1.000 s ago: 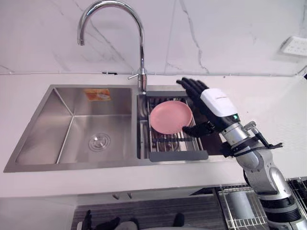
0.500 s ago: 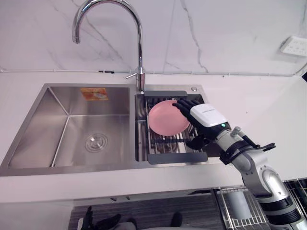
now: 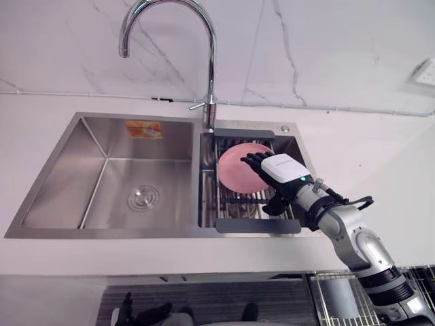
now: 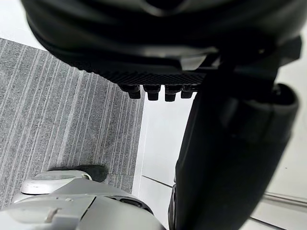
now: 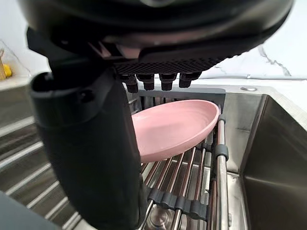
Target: Walk over to the sink, pick up the cup, carry it to the dishwasher, place the cup inside the dishwasher, then close the dishwasher door
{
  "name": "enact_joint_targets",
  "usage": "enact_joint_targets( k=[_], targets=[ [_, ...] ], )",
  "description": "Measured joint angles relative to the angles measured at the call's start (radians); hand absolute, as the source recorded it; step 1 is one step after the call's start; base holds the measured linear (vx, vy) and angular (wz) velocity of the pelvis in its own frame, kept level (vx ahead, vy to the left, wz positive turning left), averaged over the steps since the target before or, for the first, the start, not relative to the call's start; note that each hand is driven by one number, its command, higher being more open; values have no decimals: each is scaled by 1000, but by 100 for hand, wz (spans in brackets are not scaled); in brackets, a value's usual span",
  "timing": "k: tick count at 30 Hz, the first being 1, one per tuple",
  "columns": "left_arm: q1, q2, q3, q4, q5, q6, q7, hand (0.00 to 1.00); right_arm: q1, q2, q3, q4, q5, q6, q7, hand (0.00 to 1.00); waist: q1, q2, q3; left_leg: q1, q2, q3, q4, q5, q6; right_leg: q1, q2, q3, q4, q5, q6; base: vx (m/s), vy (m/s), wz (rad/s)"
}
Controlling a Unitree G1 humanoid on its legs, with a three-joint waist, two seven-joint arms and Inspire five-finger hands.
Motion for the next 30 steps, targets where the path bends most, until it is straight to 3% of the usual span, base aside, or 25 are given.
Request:
enact_joint_targets(
  k=[15, 16, 20, 26, 30],
  targets=[
    [-17, 10, 0, 0, 0, 12, -4, 100, -33, 21, 43, 88, -92, 4, 39, 100, 9, -16, 7, -4, -2, -2, 6, 1, 1, -2, -1, -1, -1, 0, 0, -4, 0, 0],
    [-18, 12, 0, 0, 0, 14, -5, 100, -33, 21, 48, 101, -99, 5, 39, 0, 9, -18, 8, -4, -2, -4, 6, 1, 1, -2, -1, -2, -1, 0, 0, 0, 0, 0],
    [-21, 13, -1, -2, 0, 26, -12, 100, -32, 21, 62, 114, -108, 22, 36, 0, 9, -19, 8, -6, -4, -6, 5, 2, 3, -2, -3, -5, 0, 0, 0, -3, 2, 1],
    [-22, 15, -8, -39, 0, 62, -13, 100, -40, 26, 62, 108, -154, 25, -41, 0, 15, -20, 9, -10, -3, -6, 11, 2, 3, -2, -4, -5, 0, 0, 0, 0, 0, 0],
    [-21, 19, -17, -52, 0, 81, -12, 100, -44, 27, 61, 104, -229, 29, -186, 0, 15, -19, 9, -10, 0, -4, 13, 1, 2, -2, -2, -3, 0, 0, 0, 0, 0, 0]
  ],
)
